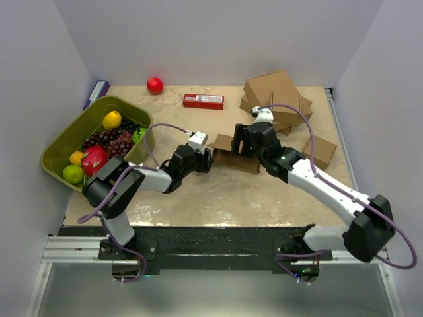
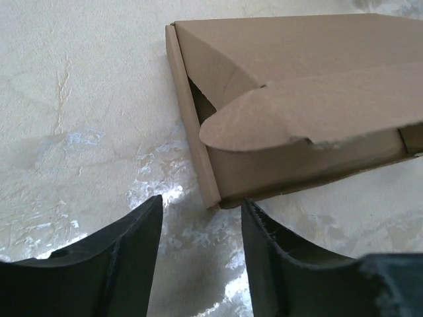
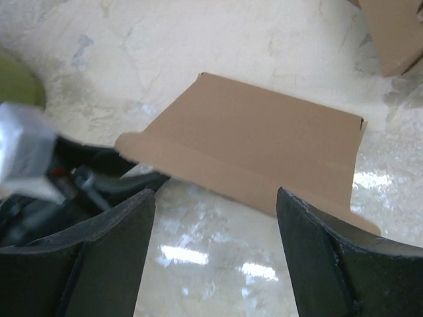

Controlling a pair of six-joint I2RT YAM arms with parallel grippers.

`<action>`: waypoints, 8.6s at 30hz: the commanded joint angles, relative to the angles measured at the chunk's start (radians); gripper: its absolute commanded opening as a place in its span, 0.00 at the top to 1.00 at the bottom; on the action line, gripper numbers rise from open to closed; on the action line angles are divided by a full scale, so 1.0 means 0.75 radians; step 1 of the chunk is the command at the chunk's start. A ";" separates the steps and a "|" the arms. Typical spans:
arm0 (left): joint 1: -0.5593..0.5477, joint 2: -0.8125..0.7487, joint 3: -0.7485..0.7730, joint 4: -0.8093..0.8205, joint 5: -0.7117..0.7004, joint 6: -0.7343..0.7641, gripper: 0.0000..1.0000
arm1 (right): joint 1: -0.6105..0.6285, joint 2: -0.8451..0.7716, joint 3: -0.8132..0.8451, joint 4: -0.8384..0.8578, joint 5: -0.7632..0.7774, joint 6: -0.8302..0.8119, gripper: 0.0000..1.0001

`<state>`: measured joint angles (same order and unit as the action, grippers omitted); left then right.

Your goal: Fold the paper box

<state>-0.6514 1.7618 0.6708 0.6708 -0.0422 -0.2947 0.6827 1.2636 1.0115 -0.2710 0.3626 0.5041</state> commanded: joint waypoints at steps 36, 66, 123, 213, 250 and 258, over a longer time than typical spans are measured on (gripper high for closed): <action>0.040 -0.194 0.439 -0.408 0.445 -0.167 0.26 | -0.178 0.385 -0.132 0.390 -0.312 0.021 0.29; 0.054 0.083 0.216 -0.101 0.547 -0.374 0.46 | -0.176 0.455 -0.242 0.456 -0.281 0.058 0.29; 0.016 0.040 0.345 -0.451 0.322 -0.239 0.66 | -0.178 0.424 -0.236 0.451 -0.299 0.046 0.28; 0.255 -0.492 0.422 -0.778 0.484 -0.159 0.14 | -0.790 0.457 -0.344 0.463 -1.048 -0.032 0.23; 0.339 -0.269 0.380 -0.755 0.813 -0.124 0.12 | -0.820 0.620 -0.483 0.731 -1.393 0.087 1.00; 0.363 -0.218 0.376 -0.774 0.801 -0.169 0.12 | -0.859 0.622 -0.516 0.826 -1.526 0.138 1.00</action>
<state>-0.3946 1.5974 0.9543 0.0486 0.5243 -0.3836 0.0422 1.7237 0.6498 0.3683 -0.7300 0.5968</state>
